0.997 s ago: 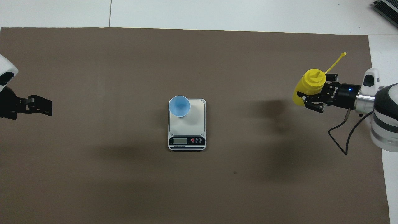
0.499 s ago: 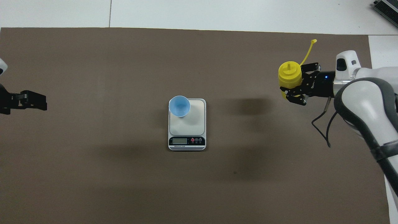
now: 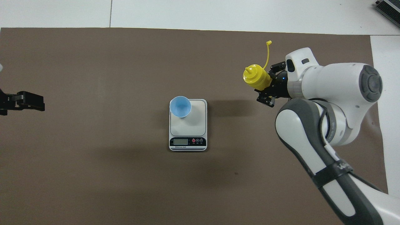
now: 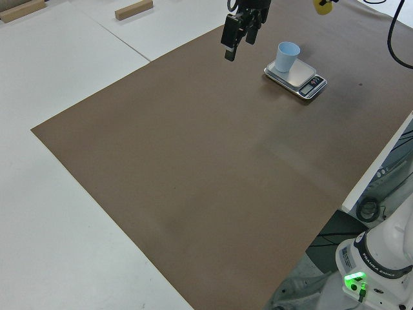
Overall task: Pour seasoning into cup on scale with both arms
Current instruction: 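Lift the yellow bottle with the right gripper and move it over the cup, then tilt the yellow bottle nozzle-down over the blue cup with the right gripper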
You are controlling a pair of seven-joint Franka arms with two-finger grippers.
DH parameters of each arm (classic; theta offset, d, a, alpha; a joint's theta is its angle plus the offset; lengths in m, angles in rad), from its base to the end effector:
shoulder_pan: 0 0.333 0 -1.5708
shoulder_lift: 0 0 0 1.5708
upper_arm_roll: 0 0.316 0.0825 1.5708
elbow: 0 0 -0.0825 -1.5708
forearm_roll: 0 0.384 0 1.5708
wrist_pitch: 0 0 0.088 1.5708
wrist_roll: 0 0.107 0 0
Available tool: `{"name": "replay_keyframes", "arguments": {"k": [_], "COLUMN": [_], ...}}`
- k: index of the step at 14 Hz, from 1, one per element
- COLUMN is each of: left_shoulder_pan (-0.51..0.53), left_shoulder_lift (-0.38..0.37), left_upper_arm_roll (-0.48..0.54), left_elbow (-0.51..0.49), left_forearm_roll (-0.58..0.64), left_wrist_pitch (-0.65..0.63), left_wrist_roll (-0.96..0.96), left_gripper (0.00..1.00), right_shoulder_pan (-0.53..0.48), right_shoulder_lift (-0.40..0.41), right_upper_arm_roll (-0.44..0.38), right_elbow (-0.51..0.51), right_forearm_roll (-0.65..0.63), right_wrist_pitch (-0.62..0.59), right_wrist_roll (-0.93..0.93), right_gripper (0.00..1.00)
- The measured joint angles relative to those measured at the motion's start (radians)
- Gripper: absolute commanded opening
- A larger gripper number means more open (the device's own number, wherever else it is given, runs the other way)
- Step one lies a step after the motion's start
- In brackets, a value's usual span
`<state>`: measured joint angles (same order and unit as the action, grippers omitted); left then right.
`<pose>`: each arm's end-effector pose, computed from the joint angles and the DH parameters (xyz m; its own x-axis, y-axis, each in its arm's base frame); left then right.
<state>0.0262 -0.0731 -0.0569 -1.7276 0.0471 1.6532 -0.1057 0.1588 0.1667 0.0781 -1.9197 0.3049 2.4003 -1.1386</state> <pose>0.5365 -0.0128 0.5972 0.9975 0.0711 0.0039 0.0712 -0.9962 -0.0509 0.6079 0.1469 0.4394 0.3314 0.8703 0.3643 0.9054 -0.4020 0.1367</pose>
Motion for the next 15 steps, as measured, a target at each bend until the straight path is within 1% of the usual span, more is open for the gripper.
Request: {"name": "replay_keyframes", "arguments": {"k": [3, 6, 9, 15], "left_shoulder_pan": [0.0, 0.0, 0.0, 0.0], "left_shoulder_lift": [0.001, 0.004, 0.004, 0.004], "left_upper_arm_roll": [0.0, 0.001, 0.001, 0.001], "left_elbow": [-0.005, -0.006, -0.006, -0.006], "left_forearm_roll": [0.0, 0.0, 0.0, 0.0], "left_wrist_pitch": [-0.001, -0.001, -0.001, -0.001], "left_wrist_roll": [0.0, 0.0, 0.0, 0.0], "left_gripper": [1.0, 1.0, 1.0, 1.0], "right_shoulder_pan": [0.062, 0.124, 0.183, 0.261], "right_shoulder_lift": [0.017, 0.061, 0.1, 0.163], "right_upper_arm_roll": [0.001, 0.001, 0.001, 0.001], "right_elbow": [0.017, 0.058, 0.089, 0.165], "right_forearm_roll": [-0.171, -0.346, -0.476, -0.707], "right_wrist_pitch": [0.003, 0.003, 0.002, -0.063], "right_wrist_roll": [0.115, 0.252, 0.366, 0.458], "right_gripper": [0.0, 0.0, 0.0, 0.0]}}
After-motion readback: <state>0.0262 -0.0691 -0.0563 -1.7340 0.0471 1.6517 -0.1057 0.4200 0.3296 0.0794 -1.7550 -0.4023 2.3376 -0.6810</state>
